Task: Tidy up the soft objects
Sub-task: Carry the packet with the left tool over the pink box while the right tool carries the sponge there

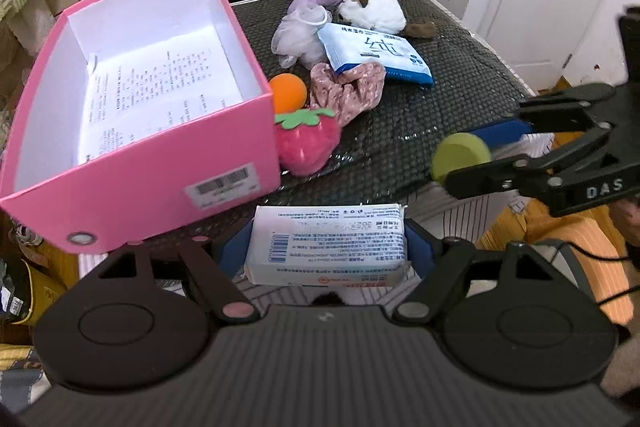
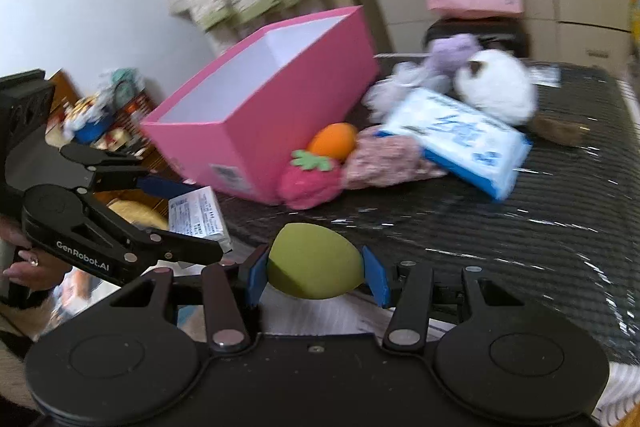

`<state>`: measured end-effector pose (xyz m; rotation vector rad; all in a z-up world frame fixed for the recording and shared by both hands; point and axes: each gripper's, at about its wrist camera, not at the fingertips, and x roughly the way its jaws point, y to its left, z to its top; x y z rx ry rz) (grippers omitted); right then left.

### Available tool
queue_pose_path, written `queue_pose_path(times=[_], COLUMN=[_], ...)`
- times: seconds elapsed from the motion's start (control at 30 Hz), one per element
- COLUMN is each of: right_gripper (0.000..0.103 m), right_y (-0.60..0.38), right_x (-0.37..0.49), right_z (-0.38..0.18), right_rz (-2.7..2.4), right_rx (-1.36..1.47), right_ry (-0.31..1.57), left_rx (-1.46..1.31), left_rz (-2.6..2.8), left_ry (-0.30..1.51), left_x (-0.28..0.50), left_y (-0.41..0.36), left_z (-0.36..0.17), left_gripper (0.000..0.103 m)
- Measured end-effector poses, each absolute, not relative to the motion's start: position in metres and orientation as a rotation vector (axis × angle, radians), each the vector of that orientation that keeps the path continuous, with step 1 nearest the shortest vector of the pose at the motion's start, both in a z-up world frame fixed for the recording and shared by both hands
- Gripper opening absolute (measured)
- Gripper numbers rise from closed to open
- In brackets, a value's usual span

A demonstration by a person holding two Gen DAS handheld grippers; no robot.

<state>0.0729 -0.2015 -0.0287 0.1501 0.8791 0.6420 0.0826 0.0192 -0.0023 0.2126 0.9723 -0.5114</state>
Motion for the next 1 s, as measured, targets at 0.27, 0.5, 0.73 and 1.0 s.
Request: queue_pose_path(times=[0.27, 0.5, 0.73, 1.0], right_gripper=[0.056, 0.056, 0.056, 0.056], right_y=[-0.154, -0.134, -0.119, -0.096], right_x=[0.087, 0.097, 0.119, 0.163], right_z=[-0.022, 0.001, 0.031, 0.065], right_rz=[0.799, 0.833, 0.824, 0.782], right_rx=[0.106, 0.079, 0.04, -0.054], right_ry=[0.908, 0.858, 0.784, 0.682], left_rx=[0.176, 0.156, 0.11, 0.037], left_rz=[-0.56, -0.513, -0.505, -0.492], left_ry=[0.998, 0.916, 0.839, 0.822], left_x=[0.069, 0.076, 0.108, 0.172], left_y=[0.05, 0.079, 0.102, 0.114], left_z=[0.012, 0.039, 0.059, 0.063], left_gripper=[0.079, 0.079, 0.079, 0.079])
